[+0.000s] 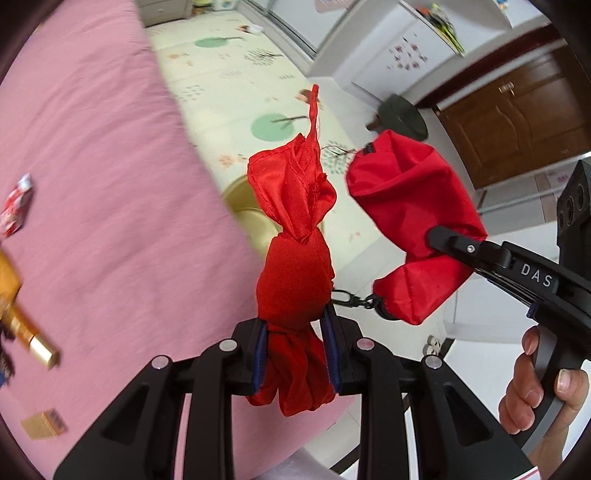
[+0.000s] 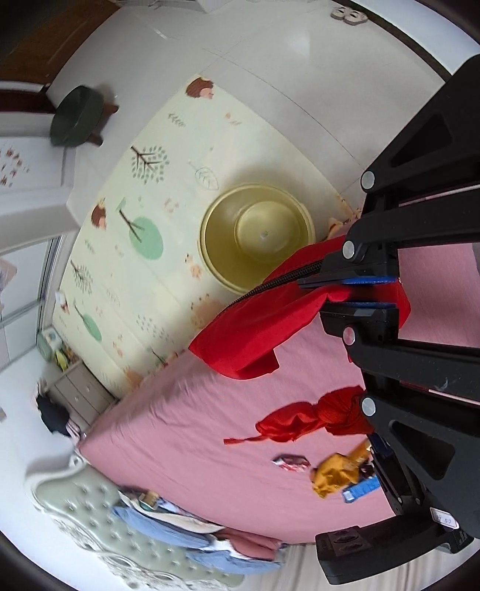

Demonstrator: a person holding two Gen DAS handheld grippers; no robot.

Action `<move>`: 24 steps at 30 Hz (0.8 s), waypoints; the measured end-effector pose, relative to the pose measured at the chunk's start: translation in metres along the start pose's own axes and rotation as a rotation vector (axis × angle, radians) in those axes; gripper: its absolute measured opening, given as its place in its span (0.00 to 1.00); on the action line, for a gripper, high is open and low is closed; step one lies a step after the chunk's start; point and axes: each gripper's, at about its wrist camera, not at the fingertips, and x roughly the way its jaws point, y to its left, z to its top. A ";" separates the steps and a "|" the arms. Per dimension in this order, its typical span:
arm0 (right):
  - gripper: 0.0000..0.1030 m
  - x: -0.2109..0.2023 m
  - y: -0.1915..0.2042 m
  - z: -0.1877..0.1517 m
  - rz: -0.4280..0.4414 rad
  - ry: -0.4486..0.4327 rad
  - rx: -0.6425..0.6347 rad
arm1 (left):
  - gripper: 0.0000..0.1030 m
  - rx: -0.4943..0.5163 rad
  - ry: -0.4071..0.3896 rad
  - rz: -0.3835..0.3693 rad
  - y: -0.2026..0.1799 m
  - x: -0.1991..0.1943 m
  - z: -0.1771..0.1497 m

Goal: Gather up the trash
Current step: 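Carry both red items to the gold bin and open both tools to drop them, then grasp the blue nasal-spray box with the left tool while the right tool grasps the amber bottle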

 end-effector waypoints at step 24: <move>0.49 -0.012 0.002 0.047 0.030 -0.095 -0.026 | 0.82 -0.035 -0.090 0.101 0.021 -0.003 0.043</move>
